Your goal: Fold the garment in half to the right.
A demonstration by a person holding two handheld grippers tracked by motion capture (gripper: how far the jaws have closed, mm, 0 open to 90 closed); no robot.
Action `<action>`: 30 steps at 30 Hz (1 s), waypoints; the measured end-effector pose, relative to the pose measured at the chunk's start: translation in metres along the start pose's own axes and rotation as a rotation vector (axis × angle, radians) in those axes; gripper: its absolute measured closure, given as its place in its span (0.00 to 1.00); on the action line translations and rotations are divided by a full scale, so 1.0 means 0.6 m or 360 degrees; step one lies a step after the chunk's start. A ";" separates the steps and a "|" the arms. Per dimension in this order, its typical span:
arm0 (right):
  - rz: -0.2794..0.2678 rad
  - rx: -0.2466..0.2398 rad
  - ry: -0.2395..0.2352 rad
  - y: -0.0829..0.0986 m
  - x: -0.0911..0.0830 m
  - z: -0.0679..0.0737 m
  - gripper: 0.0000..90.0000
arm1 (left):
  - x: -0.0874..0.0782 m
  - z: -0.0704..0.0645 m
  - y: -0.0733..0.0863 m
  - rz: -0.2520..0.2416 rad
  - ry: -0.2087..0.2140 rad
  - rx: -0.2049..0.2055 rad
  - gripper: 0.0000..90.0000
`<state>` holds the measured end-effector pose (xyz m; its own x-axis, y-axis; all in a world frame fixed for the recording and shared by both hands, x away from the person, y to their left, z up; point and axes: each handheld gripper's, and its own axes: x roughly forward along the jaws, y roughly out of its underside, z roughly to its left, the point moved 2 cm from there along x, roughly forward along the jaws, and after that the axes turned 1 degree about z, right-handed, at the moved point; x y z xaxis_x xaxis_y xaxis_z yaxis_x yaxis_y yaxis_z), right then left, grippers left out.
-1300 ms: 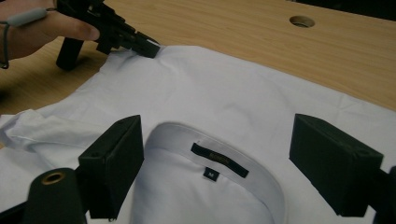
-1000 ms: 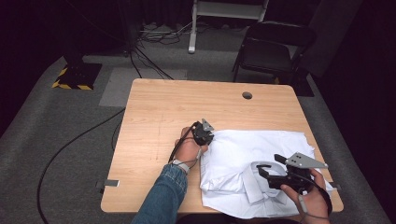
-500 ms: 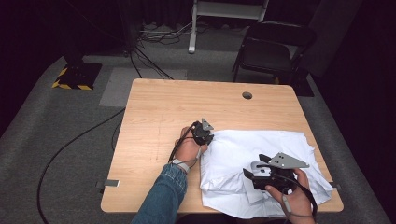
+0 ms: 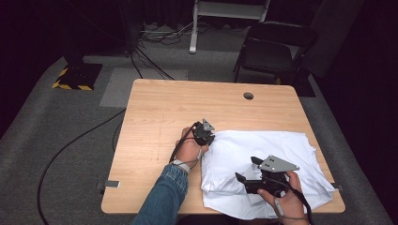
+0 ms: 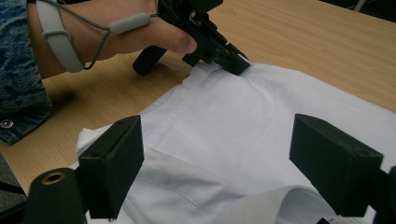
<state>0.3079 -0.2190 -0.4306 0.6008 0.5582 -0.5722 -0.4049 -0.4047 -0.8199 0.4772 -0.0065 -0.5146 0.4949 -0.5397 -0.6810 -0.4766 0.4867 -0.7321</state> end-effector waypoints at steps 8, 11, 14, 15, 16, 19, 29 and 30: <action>-0.0014 -0.0022 -0.0012 -0.011 0.011 0.019 0.20 | 0.000 0.000 0.000 -0.0001 0.0004 -0.0010 0.92; -0.0012 -0.0009 -0.0011 -0.014 0.014 0.026 0.20 | 0.000 -0.001 0.000 -0.0001 -0.0007 0.0004 0.91; -0.0015 0.0002 -0.0016 -0.014 0.019 0.033 0.20 | 0.000 0.000 0.000 -0.0001 0.0003 -0.0009 0.92; -0.0015 0.0002 -0.0016 -0.014 0.019 0.033 0.20 | 0.000 0.000 0.000 -0.0001 0.0003 -0.0009 0.92; -0.0019 0.0000 -0.0018 -0.014 0.020 0.036 0.20 | 0.000 0.000 0.000 -0.0002 0.0003 -0.0010 0.92; -0.0013 -0.0005 -0.0026 -0.012 0.023 0.046 0.20 | 0.000 0.000 0.000 0.0001 0.0000 -0.0002 0.92; 0.0008 -0.0019 -0.0071 -0.002 0.039 0.069 0.20 | 0.000 0.000 0.000 -0.0002 0.0004 -0.0010 0.91; 0.0012 -0.0021 -0.0076 -0.001 0.041 0.072 0.20 | 0.000 0.000 0.000 -0.0003 0.0004 -0.0011 0.91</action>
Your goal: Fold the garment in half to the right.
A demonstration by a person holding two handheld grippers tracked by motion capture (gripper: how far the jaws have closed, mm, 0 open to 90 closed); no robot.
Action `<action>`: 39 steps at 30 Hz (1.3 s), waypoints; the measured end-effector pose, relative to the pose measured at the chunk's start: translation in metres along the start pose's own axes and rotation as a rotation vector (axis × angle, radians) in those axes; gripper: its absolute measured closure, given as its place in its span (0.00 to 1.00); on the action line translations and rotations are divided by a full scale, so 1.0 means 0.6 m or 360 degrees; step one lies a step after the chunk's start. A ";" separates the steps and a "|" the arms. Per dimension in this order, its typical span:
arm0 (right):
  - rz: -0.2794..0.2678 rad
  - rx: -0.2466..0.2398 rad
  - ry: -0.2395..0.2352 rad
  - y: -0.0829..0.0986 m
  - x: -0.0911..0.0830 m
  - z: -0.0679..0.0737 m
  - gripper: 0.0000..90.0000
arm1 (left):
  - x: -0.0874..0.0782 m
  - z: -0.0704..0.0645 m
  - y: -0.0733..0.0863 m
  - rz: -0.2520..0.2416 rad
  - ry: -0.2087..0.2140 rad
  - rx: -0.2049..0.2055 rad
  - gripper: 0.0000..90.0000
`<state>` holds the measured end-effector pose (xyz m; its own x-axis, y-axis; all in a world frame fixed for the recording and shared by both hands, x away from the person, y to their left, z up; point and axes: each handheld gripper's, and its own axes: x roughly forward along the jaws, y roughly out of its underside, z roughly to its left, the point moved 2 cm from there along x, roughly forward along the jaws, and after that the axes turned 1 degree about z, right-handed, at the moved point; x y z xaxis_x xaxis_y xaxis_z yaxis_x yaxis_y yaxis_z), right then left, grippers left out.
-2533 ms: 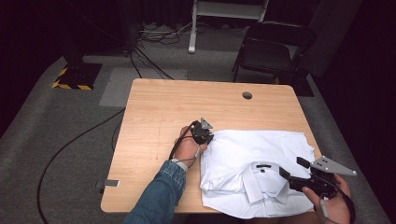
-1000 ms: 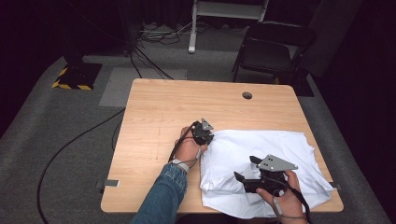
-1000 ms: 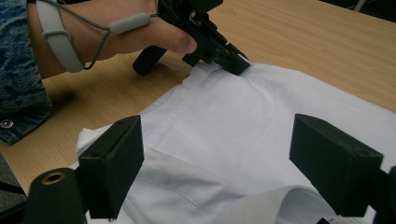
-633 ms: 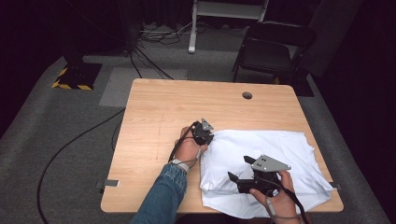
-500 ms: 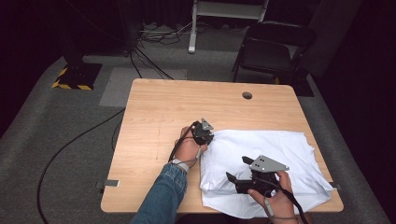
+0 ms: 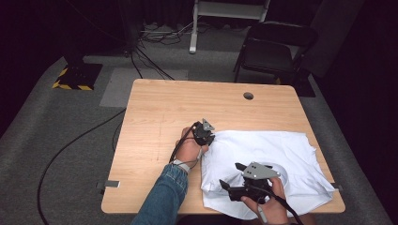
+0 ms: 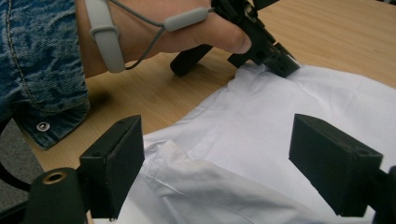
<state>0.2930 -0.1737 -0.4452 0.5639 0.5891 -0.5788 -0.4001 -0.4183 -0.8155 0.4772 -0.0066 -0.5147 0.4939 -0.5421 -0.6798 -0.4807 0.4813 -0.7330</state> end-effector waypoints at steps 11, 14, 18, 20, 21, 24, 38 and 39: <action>0.0054 -0.0048 -0.0059 0.014 0.029 0.029 0.20 | 0.000 0.000 0.000 0.0000 0.0001 -0.0001 0.91; 0.0048 -0.0065 -0.0077 0.015 0.033 0.034 0.20 | 0.000 0.000 0.000 0.0000 0.0000 0.0000 0.91; 0.0067 -0.0094 -0.0106 0.021 0.039 0.045 0.20 | 0.000 0.000 0.000 0.0001 -0.0002 0.0002 0.91; 0.0080 -0.0105 -0.0117 0.024 0.042 0.050 0.20 | 0.000 0.000 0.000 0.0003 -0.0003 0.0006 0.91; 0.0084 -0.0110 -0.0121 0.026 0.044 0.052 0.20 | 0.000 0.000 0.000 0.0003 -0.0004 0.0008 0.91; 0.0100 -0.0124 -0.0128 0.029 0.047 0.056 0.20 | 0.000 0.000 0.000 0.0001 -0.0003 0.0002 0.91; 0.0189 -0.0154 -0.0175 0.056 0.071 0.071 0.20 | 0.000 0.000 0.000 0.0003 -0.0003 0.0004 0.91; 0.0197 -0.0156 -0.0179 0.058 0.073 0.072 0.20 | 0.000 0.000 0.000 0.0001 -0.0004 0.0002 0.91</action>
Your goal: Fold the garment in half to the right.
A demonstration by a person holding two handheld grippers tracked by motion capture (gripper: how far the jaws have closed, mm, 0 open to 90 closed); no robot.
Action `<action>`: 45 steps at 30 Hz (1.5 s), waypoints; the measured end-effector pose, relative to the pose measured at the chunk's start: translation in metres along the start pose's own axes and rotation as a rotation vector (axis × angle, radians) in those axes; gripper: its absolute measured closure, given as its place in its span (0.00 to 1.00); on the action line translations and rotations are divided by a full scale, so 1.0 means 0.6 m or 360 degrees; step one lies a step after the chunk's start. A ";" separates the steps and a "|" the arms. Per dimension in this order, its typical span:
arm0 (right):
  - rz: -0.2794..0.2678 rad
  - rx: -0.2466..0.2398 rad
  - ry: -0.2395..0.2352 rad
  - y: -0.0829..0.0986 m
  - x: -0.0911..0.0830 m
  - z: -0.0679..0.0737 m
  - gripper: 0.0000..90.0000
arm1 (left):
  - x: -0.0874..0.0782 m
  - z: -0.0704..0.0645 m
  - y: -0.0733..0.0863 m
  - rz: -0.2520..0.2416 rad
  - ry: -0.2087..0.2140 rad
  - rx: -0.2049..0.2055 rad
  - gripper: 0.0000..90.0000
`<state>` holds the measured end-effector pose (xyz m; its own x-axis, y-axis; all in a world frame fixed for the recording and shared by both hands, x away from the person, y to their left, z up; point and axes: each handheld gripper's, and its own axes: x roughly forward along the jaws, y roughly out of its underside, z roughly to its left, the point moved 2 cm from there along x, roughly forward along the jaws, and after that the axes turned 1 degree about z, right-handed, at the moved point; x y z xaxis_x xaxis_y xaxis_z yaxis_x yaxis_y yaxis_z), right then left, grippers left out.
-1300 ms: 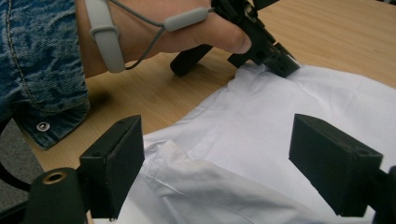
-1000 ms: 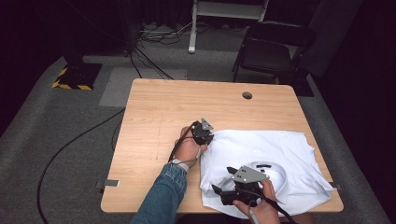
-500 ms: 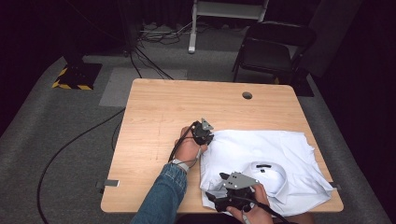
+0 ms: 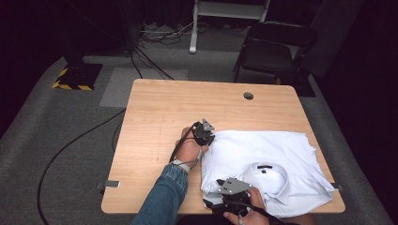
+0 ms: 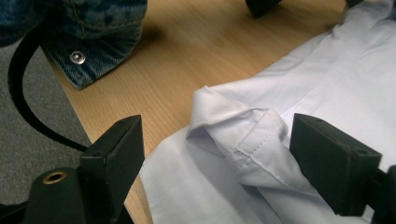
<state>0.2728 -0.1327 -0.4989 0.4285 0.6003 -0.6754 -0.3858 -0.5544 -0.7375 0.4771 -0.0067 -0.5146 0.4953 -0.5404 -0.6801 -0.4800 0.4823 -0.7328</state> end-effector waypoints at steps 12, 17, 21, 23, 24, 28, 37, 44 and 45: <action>0.0053 -0.0015 -0.0009 0.019 0.019 0.009 0.16 | 0.000 0.000 0.000 0.0002 -0.0002 0.0004 0.91; 0.0039 -0.0046 0.0007 0.023 0.025 0.013 0.13 | 0.000 0.000 0.000 0.0002 -0.0001 0.0002 0.91; 0.0035 -0.0040 0.0008 0.024 0.026 0.016 0.12 | 0.000 0.000 0.000 0.0002 -0.0003 0.0006 0.91; 0.0035 -0.0036 0.0008 0.024 0.026 0.017 0.11 | 0.000 0.000 0.000 0.0001 -0.0004 0.0006 0.91; 0.0034 -0.0031 0.0008 0.024 0.026 0.017 0.11 | 0.000 0.000 0.000 0.0001 -0.0005 0.0006 0.91; 0.0042 -0.0014 0.0020 0.022 0.028 0.018 0.12 | 0.000 0.000 0.000 0.0002 -0.0004 0.0008 0.91; 0.0068 0.0044 0.0165 0.014 0.015 -0.002 0.71 | 0.000 0.002 0.000 -0.0001 0.0009 -0.0018 0.91; 0.0077 0.0067 0.0203 0.011 0.013 -0.004 0.89 | -0.002 0.008 -0.003 -0.0016 0.0054 -0.0153 0.91; 0.0075 0.0069 0.0199 0.010 0.012 -0.004 0.89 | -0.006 0.009 -0.005 -0.0027 0.0053 -0.0167 0.91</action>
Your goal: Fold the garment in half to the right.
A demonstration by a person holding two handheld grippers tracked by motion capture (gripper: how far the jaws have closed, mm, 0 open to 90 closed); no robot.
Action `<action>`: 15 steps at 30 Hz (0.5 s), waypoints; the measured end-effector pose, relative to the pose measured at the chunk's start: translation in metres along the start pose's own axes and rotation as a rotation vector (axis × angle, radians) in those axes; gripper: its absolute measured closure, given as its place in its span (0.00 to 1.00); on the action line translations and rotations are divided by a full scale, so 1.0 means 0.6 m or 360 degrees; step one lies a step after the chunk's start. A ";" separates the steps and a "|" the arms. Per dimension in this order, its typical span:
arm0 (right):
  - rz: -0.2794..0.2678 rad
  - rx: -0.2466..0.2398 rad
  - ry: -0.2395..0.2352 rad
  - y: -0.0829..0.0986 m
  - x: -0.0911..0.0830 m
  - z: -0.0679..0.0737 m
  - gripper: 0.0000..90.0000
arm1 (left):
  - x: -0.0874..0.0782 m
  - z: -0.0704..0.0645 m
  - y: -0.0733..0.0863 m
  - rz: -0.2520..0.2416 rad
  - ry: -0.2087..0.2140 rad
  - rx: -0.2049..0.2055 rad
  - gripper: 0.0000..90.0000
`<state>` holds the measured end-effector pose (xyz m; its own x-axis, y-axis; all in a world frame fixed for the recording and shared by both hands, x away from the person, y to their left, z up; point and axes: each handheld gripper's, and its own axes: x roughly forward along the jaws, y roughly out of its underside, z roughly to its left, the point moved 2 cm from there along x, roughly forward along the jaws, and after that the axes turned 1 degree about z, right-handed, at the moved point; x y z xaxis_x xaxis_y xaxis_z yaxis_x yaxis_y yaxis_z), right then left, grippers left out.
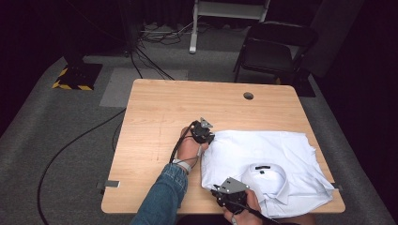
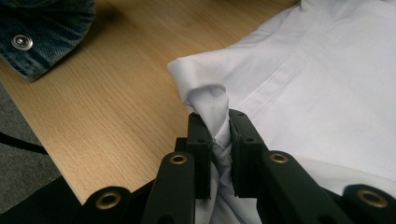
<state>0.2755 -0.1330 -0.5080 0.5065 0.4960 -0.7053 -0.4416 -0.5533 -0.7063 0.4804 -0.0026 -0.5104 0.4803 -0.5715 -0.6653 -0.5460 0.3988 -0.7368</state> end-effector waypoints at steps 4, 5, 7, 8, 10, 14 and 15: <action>-0.0041 0.0003 -0.0006 -0.005 -0.012 0.000 0.89 | -0.017 0.003 -0.010 -0.0068 0.0026 -0.0079 0.92; -0.0053 -0.0001 -0.0004 -0.007 -0.016 0.000 0.89 | -0.022 0.002 -0.012 -0.0077 0.0023 -0.0083 0.92; -0.0088 -0.0004 -0.0001 -0.012 -0.024 0.003 0.89 | -0.030 0.001 -0.014 -0.0067 -0.0016 -0.0072 0.92; -0.0103 -0.0008 -0.0004 -0.014 -0.027 0.004 0.89 | -0.034 0.000 -0.016 -0.0075 -0.0022 -0.0069 0.92; -0.0127 -0.0014 -0.0007 -0.020 -0.033 0.008 0.89 | -0.046 -0.003 -0.021 -0.0110 -0.0031 -0.0084 0.92; -0.0168 -0.0003 -0.0025 -0.031 -0.045 0.013 0.89 | -0.071 -0.007 -0.035 -0.0184 -0.0029 -0.0110 0.92; -0.0177 0.0001 -0.0029 -0.034 -0.048 0.013 0.89 | -0.076 -0.008 -0.040 -0.0198 -0.0031 -0.0109 0.92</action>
<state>0.2640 -0.1310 -0.4738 0.5391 0.5664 -0.6234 -0.3837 -0.4938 -0.7804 0.4682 0.0103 -0.4621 0.5601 -0.5990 -0.5723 -0.5268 0.2757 -0.8041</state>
